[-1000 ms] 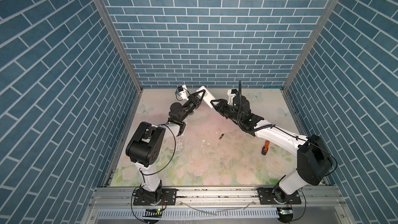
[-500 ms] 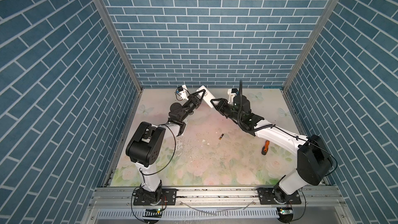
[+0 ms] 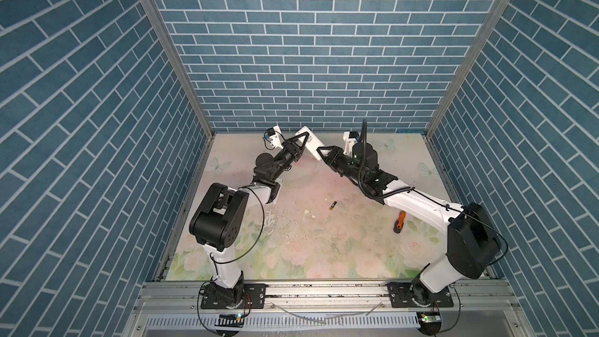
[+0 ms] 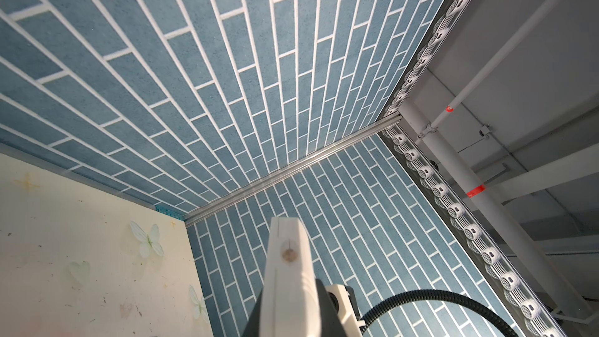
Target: Unload the batteries from the remote control
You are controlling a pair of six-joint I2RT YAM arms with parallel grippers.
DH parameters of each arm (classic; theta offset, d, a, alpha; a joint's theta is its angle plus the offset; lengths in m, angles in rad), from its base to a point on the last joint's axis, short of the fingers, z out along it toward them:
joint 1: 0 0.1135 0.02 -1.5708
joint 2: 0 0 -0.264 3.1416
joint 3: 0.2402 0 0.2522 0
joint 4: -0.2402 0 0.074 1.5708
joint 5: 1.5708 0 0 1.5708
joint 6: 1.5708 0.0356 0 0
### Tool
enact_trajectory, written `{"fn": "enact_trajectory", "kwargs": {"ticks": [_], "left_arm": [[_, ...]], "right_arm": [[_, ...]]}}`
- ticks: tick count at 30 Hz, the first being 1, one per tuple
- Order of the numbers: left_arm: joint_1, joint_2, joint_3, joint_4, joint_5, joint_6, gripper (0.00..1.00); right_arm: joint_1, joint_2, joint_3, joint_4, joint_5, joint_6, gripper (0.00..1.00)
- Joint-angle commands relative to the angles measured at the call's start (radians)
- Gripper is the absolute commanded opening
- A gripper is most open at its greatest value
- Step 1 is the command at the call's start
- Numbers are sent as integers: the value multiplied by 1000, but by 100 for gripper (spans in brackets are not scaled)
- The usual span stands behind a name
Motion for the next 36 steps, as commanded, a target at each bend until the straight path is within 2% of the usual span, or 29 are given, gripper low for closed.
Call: {"fn": "enact_trajectory", "kwargs": {"ticks": [1,22,30,36], "left_arm": [[-4,-17,41,55,30,10,0],[21,-36,32,54,35,-8,0],[24,-33,26,54,41,-3,0],[28,-30,23,55,43,3,0]], "right_arm": [[2,4,29,-1,1,-27,41],[2,-24,-20,24,3,-28,36],[1,-29,-8,8,1,-31,52],[1,-41,-8,-8,6,-30,54]]}}
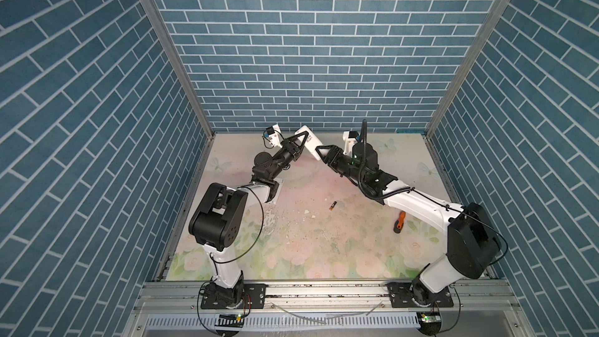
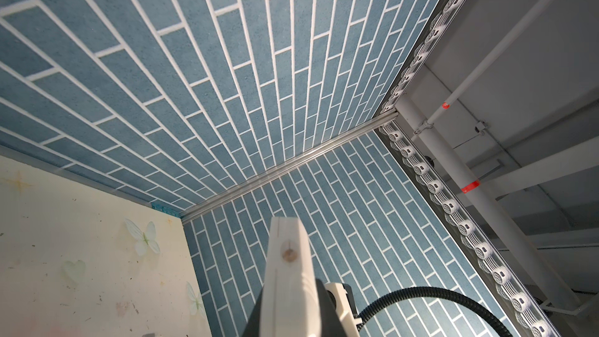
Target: Unload the batteries from the remote control
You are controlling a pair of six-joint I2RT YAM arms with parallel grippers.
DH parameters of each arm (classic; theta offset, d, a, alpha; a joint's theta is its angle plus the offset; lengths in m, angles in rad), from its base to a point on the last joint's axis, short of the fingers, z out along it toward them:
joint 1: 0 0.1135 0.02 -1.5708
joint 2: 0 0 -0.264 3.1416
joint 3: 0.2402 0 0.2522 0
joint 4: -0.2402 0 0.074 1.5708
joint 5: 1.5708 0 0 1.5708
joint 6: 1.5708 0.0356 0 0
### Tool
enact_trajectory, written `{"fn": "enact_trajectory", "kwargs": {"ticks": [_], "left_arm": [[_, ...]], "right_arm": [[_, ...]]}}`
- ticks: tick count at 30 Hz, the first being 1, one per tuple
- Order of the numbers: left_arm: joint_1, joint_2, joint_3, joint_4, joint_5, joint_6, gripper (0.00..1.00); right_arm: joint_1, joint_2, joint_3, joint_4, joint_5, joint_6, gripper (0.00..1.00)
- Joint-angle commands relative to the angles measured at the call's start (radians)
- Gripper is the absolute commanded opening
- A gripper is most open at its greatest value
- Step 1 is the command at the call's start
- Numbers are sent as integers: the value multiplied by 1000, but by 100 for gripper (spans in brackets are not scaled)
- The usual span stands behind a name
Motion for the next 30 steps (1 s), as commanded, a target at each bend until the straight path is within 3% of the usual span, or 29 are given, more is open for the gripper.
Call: {"fn": "enact_trajectory", "kwargs": {"ticks": [1,30], "left_arm": [[11,-30,17,53,14,18,0],[17,-17,27,53,19,54,0]], "right_arm": [[1,-43,-7,-12,6,-12,54],[2,-61,5,-27,-23,4,46]]}}
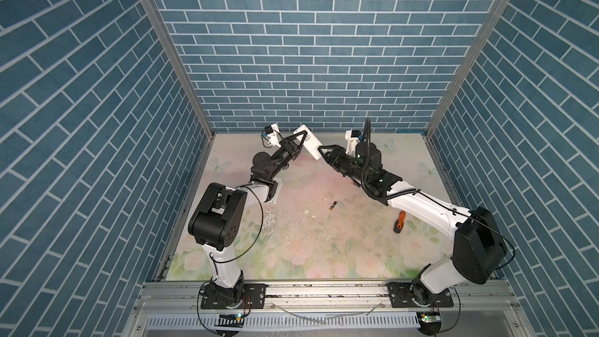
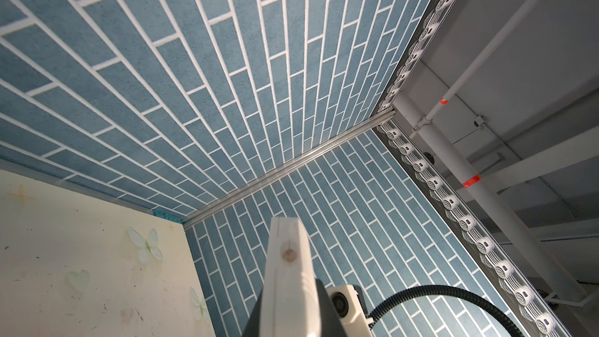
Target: Unload the batteries from the remote control
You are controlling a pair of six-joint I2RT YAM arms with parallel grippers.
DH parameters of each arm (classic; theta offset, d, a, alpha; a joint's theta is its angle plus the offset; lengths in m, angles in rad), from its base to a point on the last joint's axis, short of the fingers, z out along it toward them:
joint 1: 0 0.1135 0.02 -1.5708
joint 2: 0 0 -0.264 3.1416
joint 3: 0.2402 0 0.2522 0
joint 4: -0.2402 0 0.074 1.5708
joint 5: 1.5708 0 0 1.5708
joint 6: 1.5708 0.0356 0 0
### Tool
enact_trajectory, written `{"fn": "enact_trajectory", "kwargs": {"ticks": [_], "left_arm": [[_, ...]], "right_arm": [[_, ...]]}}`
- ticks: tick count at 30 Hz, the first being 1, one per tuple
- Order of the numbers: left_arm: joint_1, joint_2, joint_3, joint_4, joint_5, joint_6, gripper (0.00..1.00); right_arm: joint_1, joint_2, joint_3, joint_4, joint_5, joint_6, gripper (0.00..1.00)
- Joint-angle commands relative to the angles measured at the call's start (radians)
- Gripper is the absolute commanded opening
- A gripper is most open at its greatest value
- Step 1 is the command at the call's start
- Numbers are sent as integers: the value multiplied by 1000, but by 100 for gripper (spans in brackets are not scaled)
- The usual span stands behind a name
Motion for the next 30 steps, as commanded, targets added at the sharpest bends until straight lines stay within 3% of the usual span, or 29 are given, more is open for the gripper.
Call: {"fn": "enact_trajectory", "kwargs": {"ticks": [1,30], "left_arm": [[4,-17,27,37,8,34,0],[6,6,42,33,14,57,0]], "right_arm": [[2,-16,6,12,-20,6,46],[3,-24,-15,71,-46,50,44]]}}
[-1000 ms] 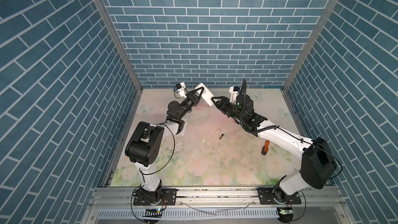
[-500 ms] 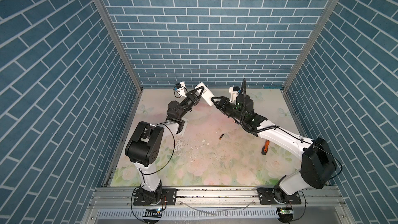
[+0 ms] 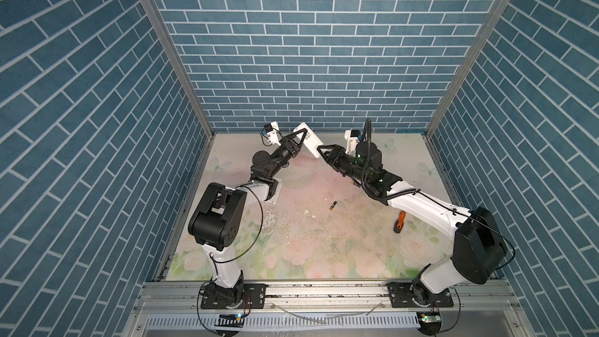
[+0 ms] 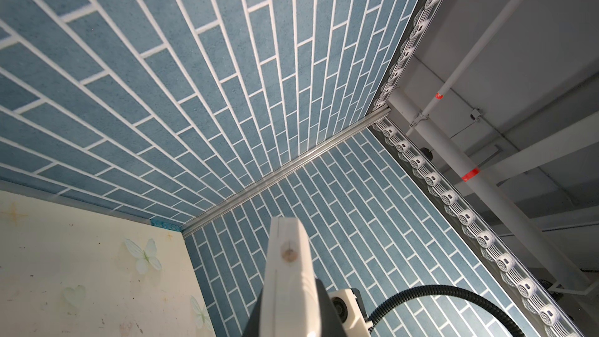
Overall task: Unload the batteries from the remote control
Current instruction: 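Hold the white LCD remote raised in the right gripper near the left gripper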
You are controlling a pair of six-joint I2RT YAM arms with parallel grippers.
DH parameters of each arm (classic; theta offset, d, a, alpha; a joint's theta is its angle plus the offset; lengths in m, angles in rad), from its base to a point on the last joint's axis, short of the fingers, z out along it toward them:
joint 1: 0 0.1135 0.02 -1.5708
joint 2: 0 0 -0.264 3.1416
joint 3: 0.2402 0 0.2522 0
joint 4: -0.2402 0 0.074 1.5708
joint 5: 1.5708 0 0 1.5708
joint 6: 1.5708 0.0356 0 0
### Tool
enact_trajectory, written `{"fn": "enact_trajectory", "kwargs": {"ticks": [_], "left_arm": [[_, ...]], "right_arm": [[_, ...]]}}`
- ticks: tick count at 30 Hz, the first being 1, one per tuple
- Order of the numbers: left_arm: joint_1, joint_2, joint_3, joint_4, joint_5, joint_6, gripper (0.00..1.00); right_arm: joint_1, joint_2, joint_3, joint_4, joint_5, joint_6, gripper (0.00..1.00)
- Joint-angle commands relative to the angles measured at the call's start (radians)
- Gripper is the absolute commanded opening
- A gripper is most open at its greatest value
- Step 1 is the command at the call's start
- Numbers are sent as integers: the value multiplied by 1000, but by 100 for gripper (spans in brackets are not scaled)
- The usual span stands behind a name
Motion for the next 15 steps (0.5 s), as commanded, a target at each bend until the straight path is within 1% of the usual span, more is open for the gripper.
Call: {"fn": "enact_trajectory", "kwargs": {"ticks": [1,12,15], "left_arm": [[6,5,21,27,14,33,0],[15,7,29,13,25,44,0],[19,7,32,9,27,46,0]], "right_arm": [[4,-25,-17,56,-19,28,44],[4,-32,-21,55,-15,32,41],[4,-36,-23,56,-14,31,38]]}}
